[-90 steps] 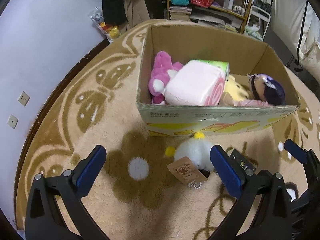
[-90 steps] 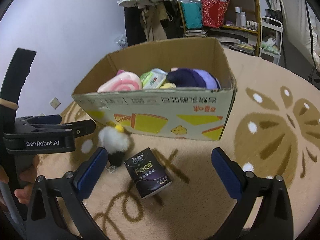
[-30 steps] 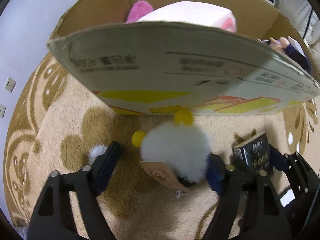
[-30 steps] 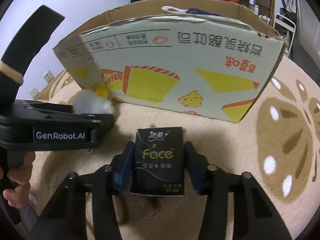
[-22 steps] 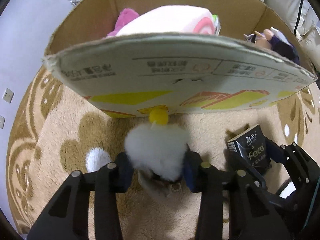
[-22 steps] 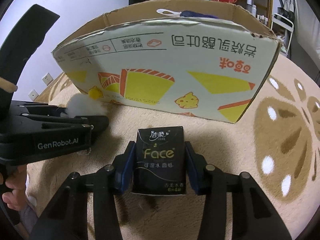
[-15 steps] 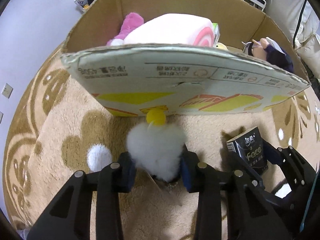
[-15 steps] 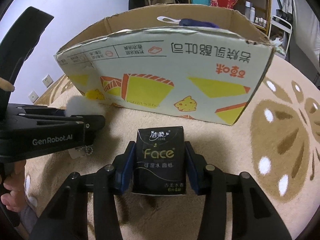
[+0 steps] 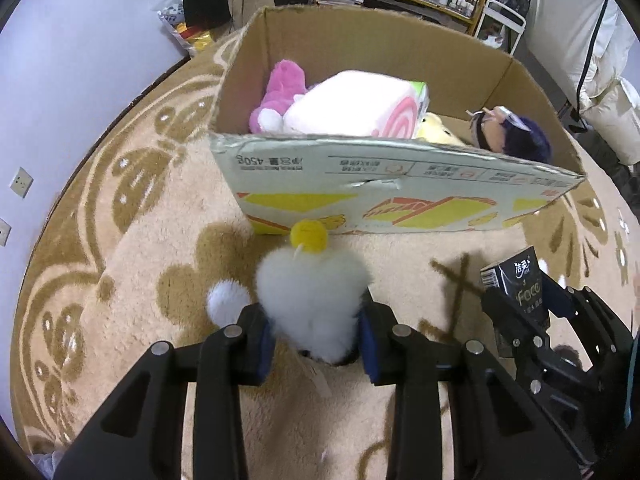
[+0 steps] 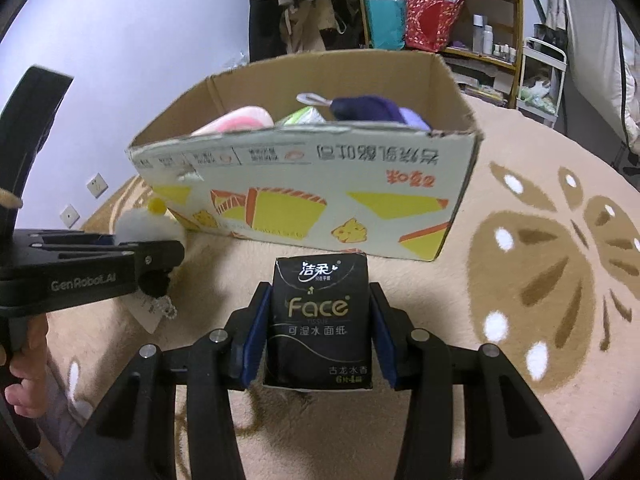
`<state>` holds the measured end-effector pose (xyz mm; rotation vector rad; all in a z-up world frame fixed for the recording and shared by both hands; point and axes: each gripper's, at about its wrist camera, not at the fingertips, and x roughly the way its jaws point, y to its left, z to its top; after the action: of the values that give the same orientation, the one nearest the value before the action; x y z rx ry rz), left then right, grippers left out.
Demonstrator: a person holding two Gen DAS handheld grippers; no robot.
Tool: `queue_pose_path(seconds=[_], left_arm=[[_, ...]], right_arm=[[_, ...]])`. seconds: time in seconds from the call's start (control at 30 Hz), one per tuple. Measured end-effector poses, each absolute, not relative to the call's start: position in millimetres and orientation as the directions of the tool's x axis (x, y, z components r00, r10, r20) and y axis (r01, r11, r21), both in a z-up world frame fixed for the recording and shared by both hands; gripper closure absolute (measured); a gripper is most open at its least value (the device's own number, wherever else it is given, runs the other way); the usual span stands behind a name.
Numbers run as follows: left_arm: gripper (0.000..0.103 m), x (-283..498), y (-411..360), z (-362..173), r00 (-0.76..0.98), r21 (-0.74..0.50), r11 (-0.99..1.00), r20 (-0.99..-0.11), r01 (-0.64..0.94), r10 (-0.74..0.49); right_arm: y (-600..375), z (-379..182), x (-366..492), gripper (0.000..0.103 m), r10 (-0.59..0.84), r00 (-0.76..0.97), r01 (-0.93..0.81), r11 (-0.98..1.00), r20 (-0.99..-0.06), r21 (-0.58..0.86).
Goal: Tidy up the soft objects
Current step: 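Grasp the white fluffy plush with the left gripper while the right gripper grasps the black Face tissue pack, then lift the white plush and black tissue pack and carry both over the box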
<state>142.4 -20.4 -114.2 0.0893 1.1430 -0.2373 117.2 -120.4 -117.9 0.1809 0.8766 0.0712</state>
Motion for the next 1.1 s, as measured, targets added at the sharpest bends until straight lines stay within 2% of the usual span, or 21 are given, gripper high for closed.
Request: queue_pose_path(seconds=[0.17, 0.43, 0.57, 0.93, 1.1], left_arm=[[0.071, 131, -23, -95, 0.428, -0.019, 0.971, -0.895, 0.238, -0.122], [0.071, 112, -22, -67, 0.502, 0.06, 0.965, -0.861, 0.255, -0.079], [0.071, 108, -15, -51, 0.539, 0.059, 0.969, -0.838, 0.24, -0.082], [0.071, 88, -17, 5, 0.681, 0.142, 0.963, -0.73, 0.229, -0.055], [0.071, 97, -17, 23, 0.715, 0.135, 0.967, -0.696, 0.217, -0.063]], right_arm=[[-123, -106, 110, 0.054, 0.157, 0.648, 0.01, 0.977, -0.745, 0.215], [-108, -83, 91, 0.054, 0.126, 0.685, 0.006, 0.984, -0.718, 0.178], [-101, -68, 84, 0.054, 0.112, 0.708, -0.001, 0.988, -0.697, 0.157], [-106, -31, 81, 0.054, 0.089, 0.783, -0.021, 0.993, -0.616, 0.117], [-110, -23, 90, 0.054, 0.092, 0.796, -0.021, 0.992, -0.598, 0.125]])
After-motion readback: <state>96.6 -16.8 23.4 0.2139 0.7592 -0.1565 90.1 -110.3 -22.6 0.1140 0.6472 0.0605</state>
